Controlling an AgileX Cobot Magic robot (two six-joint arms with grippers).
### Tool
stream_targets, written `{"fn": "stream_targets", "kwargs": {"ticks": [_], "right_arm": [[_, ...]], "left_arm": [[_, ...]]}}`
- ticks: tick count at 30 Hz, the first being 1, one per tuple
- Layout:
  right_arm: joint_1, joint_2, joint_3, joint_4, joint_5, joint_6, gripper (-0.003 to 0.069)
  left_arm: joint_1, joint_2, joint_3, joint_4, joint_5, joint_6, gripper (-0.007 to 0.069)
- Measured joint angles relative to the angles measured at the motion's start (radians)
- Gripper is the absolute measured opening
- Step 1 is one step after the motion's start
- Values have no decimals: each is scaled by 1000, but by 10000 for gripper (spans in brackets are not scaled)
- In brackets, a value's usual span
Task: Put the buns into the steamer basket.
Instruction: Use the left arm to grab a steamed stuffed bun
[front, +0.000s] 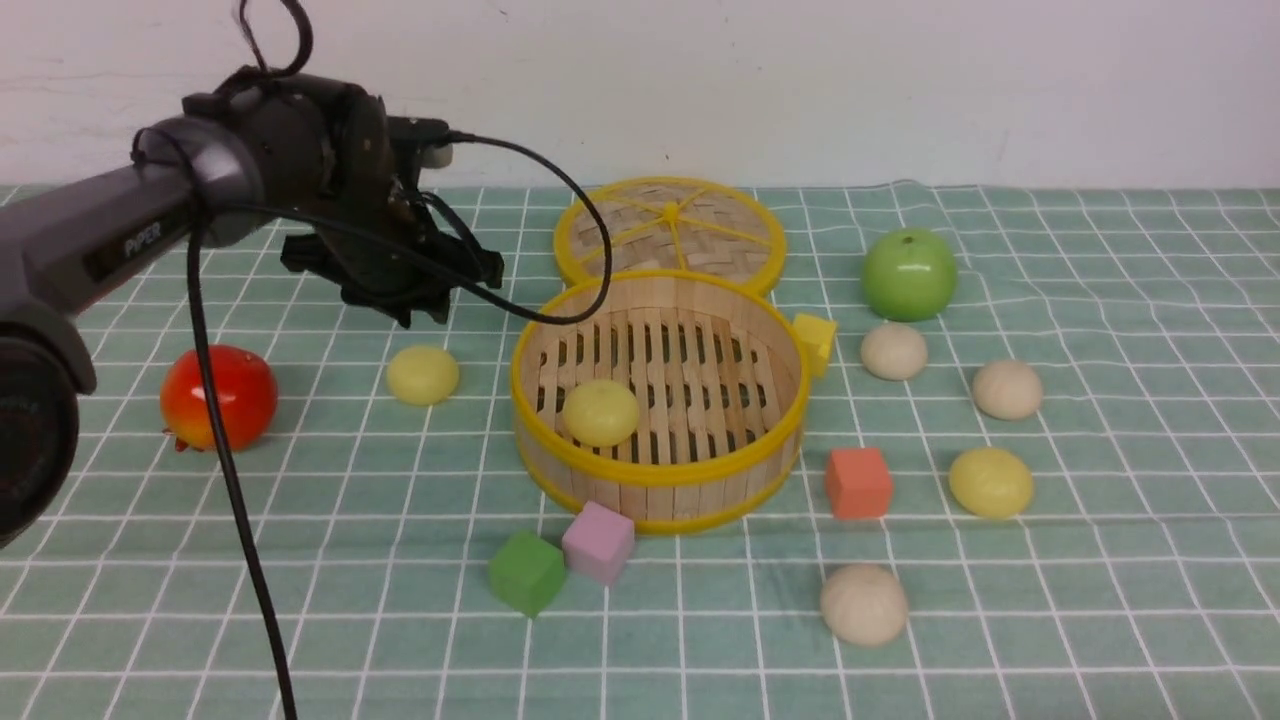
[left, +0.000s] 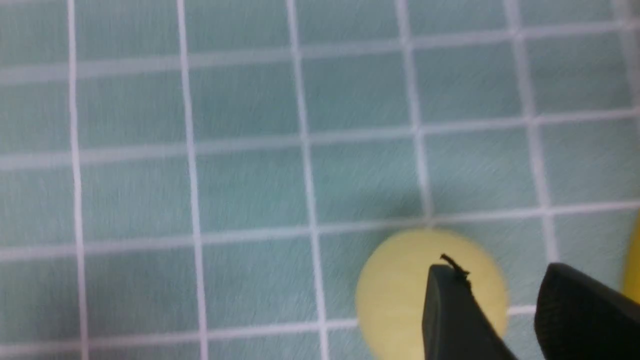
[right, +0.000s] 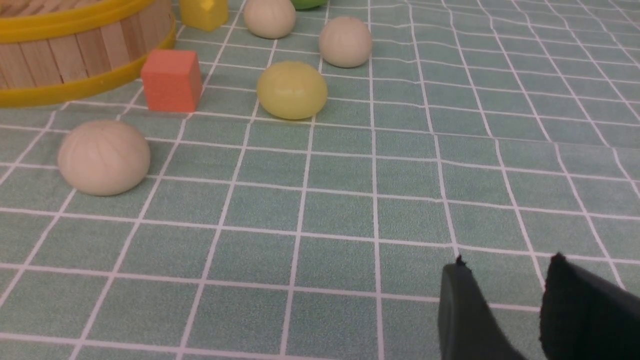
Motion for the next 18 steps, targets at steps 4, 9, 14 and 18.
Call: {"fn": "stream_targets", "kwargs": {"ticks": [4, 9, 14, 18], "right_arm": [[0, 0, 0, 0, 0, 0, 240], [0, 0, 0, 0, 0, 0, 240], [0, 0, 0, 0, 0, 0, 240], [0, 0, 0, 0, 0, 0, 240]], "left_arm": [[0, 19, 0, 23, 20, -28, 244], [0, 25, 0, 27, 19, -30, 244], [0, 30, 0, 27, 14, -50, 244], [0, 36, 0, 27, 5, -57, 244]]}}
